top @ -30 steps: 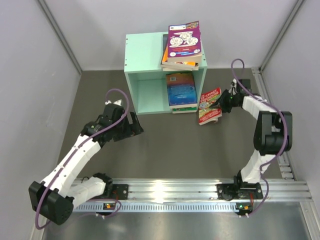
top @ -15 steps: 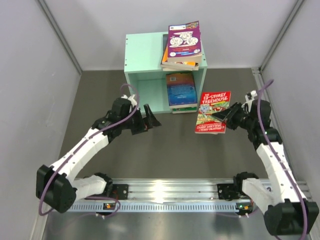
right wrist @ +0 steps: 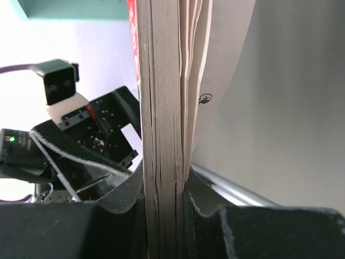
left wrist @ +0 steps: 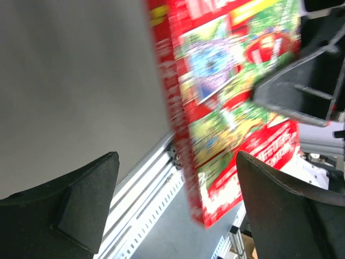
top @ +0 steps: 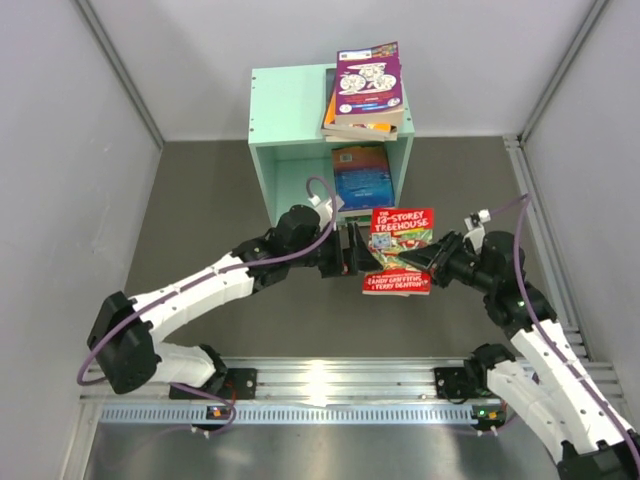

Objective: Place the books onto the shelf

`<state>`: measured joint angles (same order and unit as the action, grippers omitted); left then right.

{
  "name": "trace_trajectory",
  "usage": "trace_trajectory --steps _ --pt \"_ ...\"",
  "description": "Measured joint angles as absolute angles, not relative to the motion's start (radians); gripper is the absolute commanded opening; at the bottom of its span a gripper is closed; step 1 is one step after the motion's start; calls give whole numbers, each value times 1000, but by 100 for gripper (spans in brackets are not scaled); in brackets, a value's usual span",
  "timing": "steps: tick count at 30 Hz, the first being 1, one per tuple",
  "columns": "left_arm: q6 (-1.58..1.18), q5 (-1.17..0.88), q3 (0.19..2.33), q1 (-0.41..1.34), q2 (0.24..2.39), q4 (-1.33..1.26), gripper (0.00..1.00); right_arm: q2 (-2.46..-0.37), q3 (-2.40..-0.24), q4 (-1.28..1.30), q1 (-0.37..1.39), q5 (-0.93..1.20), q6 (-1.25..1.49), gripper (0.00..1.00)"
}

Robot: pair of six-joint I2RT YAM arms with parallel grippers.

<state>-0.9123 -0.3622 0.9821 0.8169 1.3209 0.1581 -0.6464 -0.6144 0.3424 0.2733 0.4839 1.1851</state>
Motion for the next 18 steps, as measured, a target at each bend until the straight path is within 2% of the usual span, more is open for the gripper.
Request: trace_trajectory --steps 2,3,4,6,7,12,13,14,15,17,18 --pt "-922 -353 986 842 1327 140 85 -643 -593 316 326 463 1219 0" --pt "-928 -349 987 852 1330 128 77 -641 -582 306 348 453 1235 0" --pt "-936 -345 987 859 1334 118 56 -640 -574 291 371 446 1250 0" --pt "-952 -334 989 874 1340 100 30 -640 -561 276 396 427 1261 0" --pt "-964 -323 987 875 1340 94 1 -638 -555 277 398 413 1264 0" --pt "-1002 -311 978 873 1339 36 0 -627 -548 270 399 371 1266 2" --pt "-1006 -308 968 873 1335 25 0 -624 -548 273 399 370 1264 12" --pt "-1010 -305 958 874 1330 17 0 -624 -548 277 400 371 1258 53" --pt "-1013 -295 946 878 1322 10 0 -624 -548 282 400 373 1258 73" --pt "-1009 -260 933 889 1301 24 0 -625 -558 313 404 369 1235 97" --pt "-1001 -238 927 895 1289 36 0 -625 -568 337 404 368 1219 100"
